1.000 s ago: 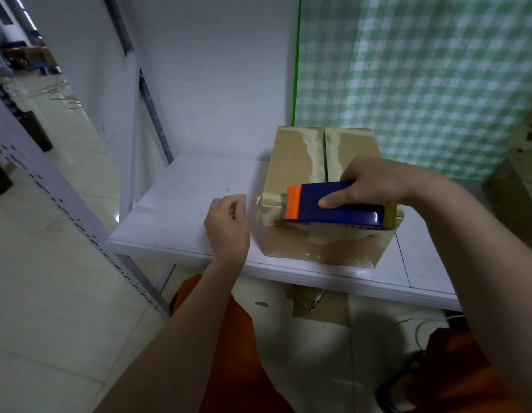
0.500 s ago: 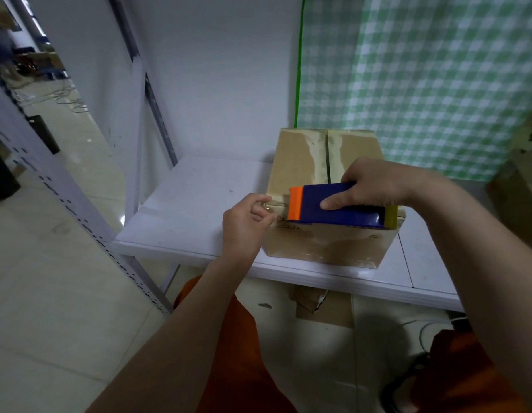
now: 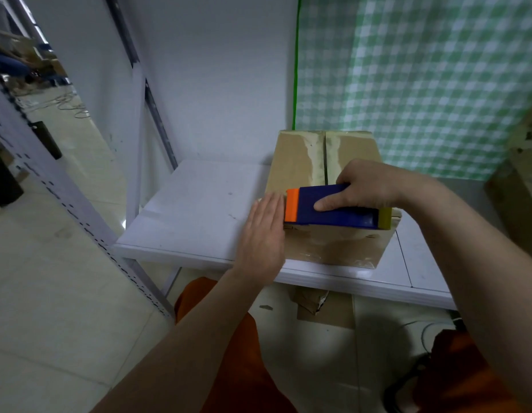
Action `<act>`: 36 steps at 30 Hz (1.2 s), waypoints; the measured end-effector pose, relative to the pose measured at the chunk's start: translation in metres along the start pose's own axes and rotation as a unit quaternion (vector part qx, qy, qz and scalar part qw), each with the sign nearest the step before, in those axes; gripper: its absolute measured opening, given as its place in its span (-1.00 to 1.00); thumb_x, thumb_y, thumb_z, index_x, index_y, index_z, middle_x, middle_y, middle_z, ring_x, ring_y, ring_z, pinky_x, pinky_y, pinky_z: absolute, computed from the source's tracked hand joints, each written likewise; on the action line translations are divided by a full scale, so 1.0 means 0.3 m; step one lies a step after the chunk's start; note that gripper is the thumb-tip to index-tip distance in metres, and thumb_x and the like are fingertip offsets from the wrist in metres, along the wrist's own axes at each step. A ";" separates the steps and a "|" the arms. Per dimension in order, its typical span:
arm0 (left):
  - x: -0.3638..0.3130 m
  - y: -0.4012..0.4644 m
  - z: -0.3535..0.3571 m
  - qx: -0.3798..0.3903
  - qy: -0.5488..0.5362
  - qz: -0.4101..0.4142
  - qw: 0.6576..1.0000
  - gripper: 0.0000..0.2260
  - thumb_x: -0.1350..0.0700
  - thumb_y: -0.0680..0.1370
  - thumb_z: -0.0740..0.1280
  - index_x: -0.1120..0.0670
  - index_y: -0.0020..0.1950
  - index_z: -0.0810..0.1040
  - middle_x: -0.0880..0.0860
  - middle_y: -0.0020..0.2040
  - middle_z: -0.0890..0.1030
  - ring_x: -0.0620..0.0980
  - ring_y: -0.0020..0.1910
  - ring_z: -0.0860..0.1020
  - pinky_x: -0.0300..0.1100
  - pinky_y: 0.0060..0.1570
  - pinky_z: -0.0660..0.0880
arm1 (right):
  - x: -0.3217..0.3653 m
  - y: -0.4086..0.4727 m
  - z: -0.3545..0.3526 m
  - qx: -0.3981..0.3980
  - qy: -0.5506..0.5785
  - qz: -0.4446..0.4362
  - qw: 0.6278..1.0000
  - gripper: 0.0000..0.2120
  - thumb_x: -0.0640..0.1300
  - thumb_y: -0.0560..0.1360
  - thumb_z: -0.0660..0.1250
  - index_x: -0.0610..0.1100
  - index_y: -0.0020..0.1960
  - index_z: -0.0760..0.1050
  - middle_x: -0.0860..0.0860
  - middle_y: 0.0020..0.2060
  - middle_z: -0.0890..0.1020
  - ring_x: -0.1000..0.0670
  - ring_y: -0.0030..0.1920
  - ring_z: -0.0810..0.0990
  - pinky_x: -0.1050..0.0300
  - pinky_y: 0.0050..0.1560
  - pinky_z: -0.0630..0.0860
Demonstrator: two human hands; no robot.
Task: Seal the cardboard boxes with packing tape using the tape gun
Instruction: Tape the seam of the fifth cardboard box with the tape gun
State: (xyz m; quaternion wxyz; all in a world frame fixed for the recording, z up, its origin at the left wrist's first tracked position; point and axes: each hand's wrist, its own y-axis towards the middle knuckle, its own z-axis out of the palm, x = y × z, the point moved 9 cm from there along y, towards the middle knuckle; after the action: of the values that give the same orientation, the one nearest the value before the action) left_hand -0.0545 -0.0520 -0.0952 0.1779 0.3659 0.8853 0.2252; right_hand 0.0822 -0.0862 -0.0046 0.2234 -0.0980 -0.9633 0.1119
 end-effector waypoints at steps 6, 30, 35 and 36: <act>0.001 -0.014 0.063 0.108 0.167 -0.013 0.980 -0.18 0.00 0.52 0.16 0.20 0.44 -0.44 0.19 0.56 -0.21 0.13 0.53 -0.24 0.08 0.50 -0.18 | 0.005 -0.003 -0.004 -0.010 -0.001 -0.004 1.000 -0.47 0.26 0.33 0.43 -0.22 -0.08 0.58 -0.06 -0.29 0.60 -0.03 -0.26 0.56 0.12 -0.22 0.44; -0.216 0.054 0.109 0.108 0.150 -0.020 0.983 -0.15 -0.02 0.51 0.19 0.23 0.50 -0.36 0.22 0.54 -0.30 0.16 0.51 -0.32 0.04 0.49 -0.28 | -0.225 -0.096 -0.101 -0.041 -0.061 0.041 0.996 -0.48 0.29 0.35 0.39 -0.18 -0.07 0.58 -0.05 -0.24 0.62 -0.02 -0.22 0.59 0.06 -0.13 0.53; -0.196 0.066 0.119 0.105 0.149 -0.010 0.983 -0.10 0.03 0.44 0.24 0.22 0.50 -0.36 0.22 0.55 -0.25 0.15 0.52 -0.29 0.04 0.49 -0.27 | -0.230 -0.104 -0.090 -0.025 -0.054 0.030 0.998 -0.59 0.27 0.36 0.40 -0.09 -0.21 0.50 0.00 -0.29 0.57 0.05 -0.29 0.54 0.22 -0.33 0.41; -0.194 0.065 0.125 0.109 0.149 -0.009 0.983 -0.09 0.03 0.43 0.25 0.22 0.51 -0.35 0.22 0.55 -0.23 0.15 0.52 -0.28 0.04 0.49 -0.26 | -0.251 -0.119 -0.103 -0.022 -0.052 0.037 0.998 -0.60 0.26 0.35 0.41 -0.08 -0.24 0.49 0.01 -0.30 0.56 0.05 -0.29 0.53 0.21 -0.35 0.38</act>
State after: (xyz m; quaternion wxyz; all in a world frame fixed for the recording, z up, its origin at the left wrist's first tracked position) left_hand 0.0135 -0.0718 -0.1075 0.0053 0.3371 0.9245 0.1777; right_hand 0.1575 -0.1330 0.0009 0.1664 -0.1328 -0.9716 0.1038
